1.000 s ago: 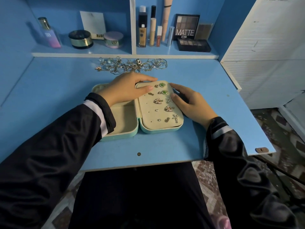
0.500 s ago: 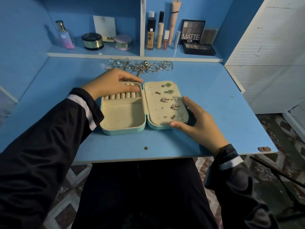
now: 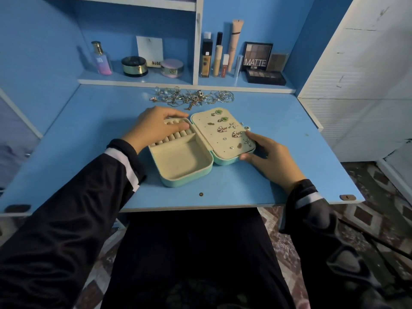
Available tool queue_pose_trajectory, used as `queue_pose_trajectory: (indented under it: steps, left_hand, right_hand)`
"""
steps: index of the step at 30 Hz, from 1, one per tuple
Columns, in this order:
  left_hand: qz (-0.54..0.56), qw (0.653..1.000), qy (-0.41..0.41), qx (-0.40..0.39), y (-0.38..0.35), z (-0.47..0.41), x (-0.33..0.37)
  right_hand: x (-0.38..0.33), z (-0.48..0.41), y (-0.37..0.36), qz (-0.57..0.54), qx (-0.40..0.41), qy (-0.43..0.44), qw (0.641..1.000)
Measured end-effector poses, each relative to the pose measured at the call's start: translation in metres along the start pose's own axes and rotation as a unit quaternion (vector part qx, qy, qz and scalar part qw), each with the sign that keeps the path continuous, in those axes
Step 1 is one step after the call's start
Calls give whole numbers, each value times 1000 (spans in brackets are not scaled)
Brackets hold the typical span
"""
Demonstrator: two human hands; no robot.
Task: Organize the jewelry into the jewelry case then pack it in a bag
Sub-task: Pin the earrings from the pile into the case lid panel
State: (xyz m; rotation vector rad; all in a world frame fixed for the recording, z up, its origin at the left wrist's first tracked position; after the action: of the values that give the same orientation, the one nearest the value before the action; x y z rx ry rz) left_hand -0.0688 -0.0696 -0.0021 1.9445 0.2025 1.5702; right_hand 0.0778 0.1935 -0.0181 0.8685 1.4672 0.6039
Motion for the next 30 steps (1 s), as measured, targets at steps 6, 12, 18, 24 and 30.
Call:
queue_pose_trajectory:
  steps: [6,12,18,24,30]
  left_hand:
    - [13,999,21,45,-3,32,-1]
    - [62,997,24,27,-14,54,-5]
    - [152,985,24,-72,-18,32,1]
    - [140,985,23,-101,-22,7,5]
    - [96,989,31,-111,-29,10,0]
  right_hand:
    - [13,-28,3,-3,14,-27,1000]
    - [0,-21,3,31,45,-25,998]
    - [-16,-1,-18,43,27,-21,999]
    - [-20,-2,-25,31,2,-34,999]
    - [-18,-7,-22,40,4,-19,999]
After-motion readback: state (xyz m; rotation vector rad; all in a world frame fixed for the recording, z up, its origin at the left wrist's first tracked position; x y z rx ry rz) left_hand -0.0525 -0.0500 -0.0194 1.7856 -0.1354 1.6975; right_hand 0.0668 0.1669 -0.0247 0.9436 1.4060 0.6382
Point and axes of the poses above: each hand's wrist, its own z-axis away from the middle knuckle, its own y-axis out of the back of the hand, x = y × z, the point moved 3 cm from there along -z, towards the middle knuckle, and after that the axes turned 12 degrees about z, right-handed, at the moved point
